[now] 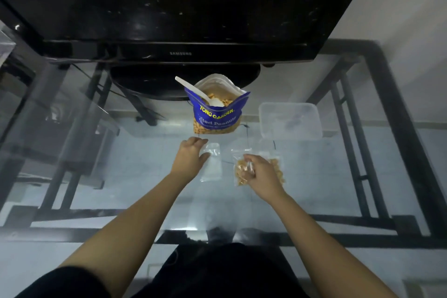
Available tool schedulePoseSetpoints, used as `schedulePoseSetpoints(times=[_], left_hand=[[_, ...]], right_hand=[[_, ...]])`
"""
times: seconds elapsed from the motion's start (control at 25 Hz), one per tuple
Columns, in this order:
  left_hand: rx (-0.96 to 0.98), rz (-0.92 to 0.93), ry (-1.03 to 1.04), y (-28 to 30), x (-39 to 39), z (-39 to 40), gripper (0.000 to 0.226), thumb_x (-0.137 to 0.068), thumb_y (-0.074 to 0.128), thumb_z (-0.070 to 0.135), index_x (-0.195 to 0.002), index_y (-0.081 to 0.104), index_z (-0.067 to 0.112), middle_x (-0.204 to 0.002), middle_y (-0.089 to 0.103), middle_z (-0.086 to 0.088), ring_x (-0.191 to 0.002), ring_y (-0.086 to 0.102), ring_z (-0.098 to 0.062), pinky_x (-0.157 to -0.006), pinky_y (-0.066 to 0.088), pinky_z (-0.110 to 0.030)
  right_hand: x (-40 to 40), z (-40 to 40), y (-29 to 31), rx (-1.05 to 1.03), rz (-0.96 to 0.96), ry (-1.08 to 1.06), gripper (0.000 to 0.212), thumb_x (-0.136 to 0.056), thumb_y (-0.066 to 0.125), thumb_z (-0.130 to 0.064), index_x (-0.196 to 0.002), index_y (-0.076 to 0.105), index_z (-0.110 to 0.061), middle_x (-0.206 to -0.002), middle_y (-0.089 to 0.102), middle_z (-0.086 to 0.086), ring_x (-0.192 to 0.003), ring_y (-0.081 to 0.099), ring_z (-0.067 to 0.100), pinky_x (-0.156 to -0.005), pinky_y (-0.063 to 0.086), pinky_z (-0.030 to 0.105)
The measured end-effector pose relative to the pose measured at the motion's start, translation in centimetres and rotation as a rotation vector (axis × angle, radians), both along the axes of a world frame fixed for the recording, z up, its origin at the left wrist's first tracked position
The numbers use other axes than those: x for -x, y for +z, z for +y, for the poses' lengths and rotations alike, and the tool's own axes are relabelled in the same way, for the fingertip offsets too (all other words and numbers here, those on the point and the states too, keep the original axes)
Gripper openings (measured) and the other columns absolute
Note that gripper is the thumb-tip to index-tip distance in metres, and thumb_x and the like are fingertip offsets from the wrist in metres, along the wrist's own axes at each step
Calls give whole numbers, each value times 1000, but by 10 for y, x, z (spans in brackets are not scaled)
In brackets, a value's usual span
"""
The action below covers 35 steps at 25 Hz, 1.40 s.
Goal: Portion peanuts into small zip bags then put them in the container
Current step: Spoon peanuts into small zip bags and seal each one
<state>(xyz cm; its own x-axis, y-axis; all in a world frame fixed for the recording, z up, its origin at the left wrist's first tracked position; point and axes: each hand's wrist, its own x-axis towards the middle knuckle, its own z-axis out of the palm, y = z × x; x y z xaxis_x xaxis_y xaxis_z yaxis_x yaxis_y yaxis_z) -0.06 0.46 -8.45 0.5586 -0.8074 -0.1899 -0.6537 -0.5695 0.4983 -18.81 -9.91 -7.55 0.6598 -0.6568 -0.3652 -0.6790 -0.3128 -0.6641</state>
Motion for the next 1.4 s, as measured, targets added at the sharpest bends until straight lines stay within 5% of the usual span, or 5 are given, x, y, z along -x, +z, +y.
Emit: schedulePoseSetpoints(times=[0.48,0.64,0.92,1.04,1.4], left_hand=[[-11,-32,-64,16,-9,-9,11,-88,60,17,-98,61,12,-104,66,-7,-97,58,-25,-85,46,-38],[14,304,-147,65,-28,-6,17,-86,64,13,-102,64,8,-95,65,-5,-87,60,-17,-78,49,-28],[252,644,-33,139,-45,-9,5,-87,62,9,-91,65,9,-74,60,-10,-69,58,-10,-70,53,-23],[298,429,32,156,-50,-11,6,-88,62,15,-81,63,15,-68,63,3,-60,56,0,-54,44,-12],[62,369,61,64,-48,30,11,-83,68,15,-73,65,19,-71,63,2,-71,59,-15,-70,48,-27]], right_hand=[[-1,-2,7,304,95,138,39,-87,57,-24,-125,56,-16,-139,39,9,-124,42,27,-106,33,33],[-18,8,37,-64,-191,-34,51,-85,64,-34,-131,49,-16,-125,47,-8,-114,47,7,-89,32,5],[-58,13,80,-575,-514,-188,37,-80,71,-13,-115,57,-16,-102,68,8,-86,66,14,-75,55,24],[-60,1,103,-430,-567,-140,26,-79,72,-15,-101,61,-22,-90,68,-2,-78,65,10,-74,54,26],[-47,-41,144,-76,-487,-32,17,-87,63,-21,-104,64,-21,-96,66,-3,-87,62,12,-76,51,32]])
